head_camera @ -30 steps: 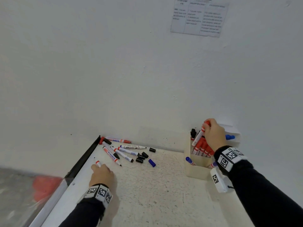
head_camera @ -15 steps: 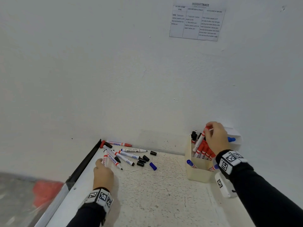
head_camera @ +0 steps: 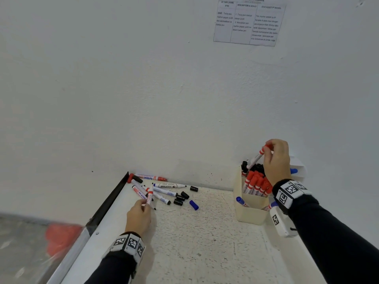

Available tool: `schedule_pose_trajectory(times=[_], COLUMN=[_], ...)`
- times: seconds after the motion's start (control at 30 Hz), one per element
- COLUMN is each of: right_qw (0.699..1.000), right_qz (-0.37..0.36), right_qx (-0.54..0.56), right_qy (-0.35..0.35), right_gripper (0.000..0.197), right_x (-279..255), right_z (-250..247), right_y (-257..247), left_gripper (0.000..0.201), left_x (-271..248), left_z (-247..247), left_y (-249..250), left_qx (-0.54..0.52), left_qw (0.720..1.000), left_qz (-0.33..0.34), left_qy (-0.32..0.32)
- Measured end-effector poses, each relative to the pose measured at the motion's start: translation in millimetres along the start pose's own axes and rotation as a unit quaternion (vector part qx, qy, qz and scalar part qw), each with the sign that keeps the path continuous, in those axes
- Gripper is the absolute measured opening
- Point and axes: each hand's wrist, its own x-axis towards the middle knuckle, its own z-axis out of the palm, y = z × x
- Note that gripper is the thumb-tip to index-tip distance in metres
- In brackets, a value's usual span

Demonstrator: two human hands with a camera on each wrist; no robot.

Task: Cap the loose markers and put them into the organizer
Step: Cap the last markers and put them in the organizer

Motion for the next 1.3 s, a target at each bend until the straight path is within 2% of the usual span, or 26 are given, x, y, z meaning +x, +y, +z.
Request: schedule_pose_trajectory(times=[0.1,0.17,0.27,0.43,0.5,0.57,0.7,0.9,0.97,1.07,1.17,1.3], right_qw=[0.996,0.993,0.992,0.997,0.997,0.991,0.939,0.879,0.864,0.844,0.817,0.806], right_qz=[0.036,0.026,0.004,0.022,0.029,0.059,0.166,0.188,0.175,0.131,0.114,0.158], right_qx=[-0.025,-0.054,-0.076,-0.056,-0.059,-0.082,-0.16,-0.213,-0.236,-0.26,-0.297,-0.345], right_qy=[-0.073,-0.101,-0.1,-0.041,-0.047,-0.085,-0.256,-0.383,-0.408,-0.451,-0.481,-0.454], right_gripper=[0.016,0.018,0.016,0.012,0.011,0.01,0.018,0.019,0.028,0.058,0.062,0.056], right_x=[-1.2,-4.7,-8.9,-7.7,-6.5,-6.7,-12.2,-21.3,-24.5,-30.3,-34.0,-27.9], right_z=[4.6,8.2,12.0,13.0,14.2,16.4,17.2,24.0,28.2,30.0,30.9,35.6], right_y=[-2.3,-2.4,1.5,-3.5,-1.1,1.7,6.6,7.2,6.4,7.4,3.1,-14.2], left_gripper=[0.031,0.032,0.032,0.032,0.033,0.032,0.031,0.029,0.029,0.029,0.029,0.03], left_x=[-1.5,-2.8,-3.5,-2.8,-3.1,-3.8,-2.2,1.8,1.0,0.7,0.7,1.4], left_z=[-0.1,-0.2,-0.2,0.3,0.5,0.3,0.5,1.1,1.1,0.6,0.7,0.7], left_y=[1.7,2.7,1.8,1.2,2.0,2.3,0.1,-3.4,-2.6,-1.7,-1.8,-2.2], left_qx=[-0.016,-0.014,0.008,0.013,0.009,0.007,0.007,0.011,0.011,0.004,0.001,-0.002], left_qw=[1.0,0.999,0.999,0.999,0.999,0.999,0.999,0.999,0.999,0.999,0.999,1.0], left_qz=[-0.004,-0.001,0.012,0.016,0.018,0.02,0.02,0.013,0.012,0.012,0.014,0.016], left_qy=[-0.016,-0.031,-0.041,-0.046,-0.044,-0.045,-0.039,-0.038,-0.041,-0.035,-0.029,-0.015])
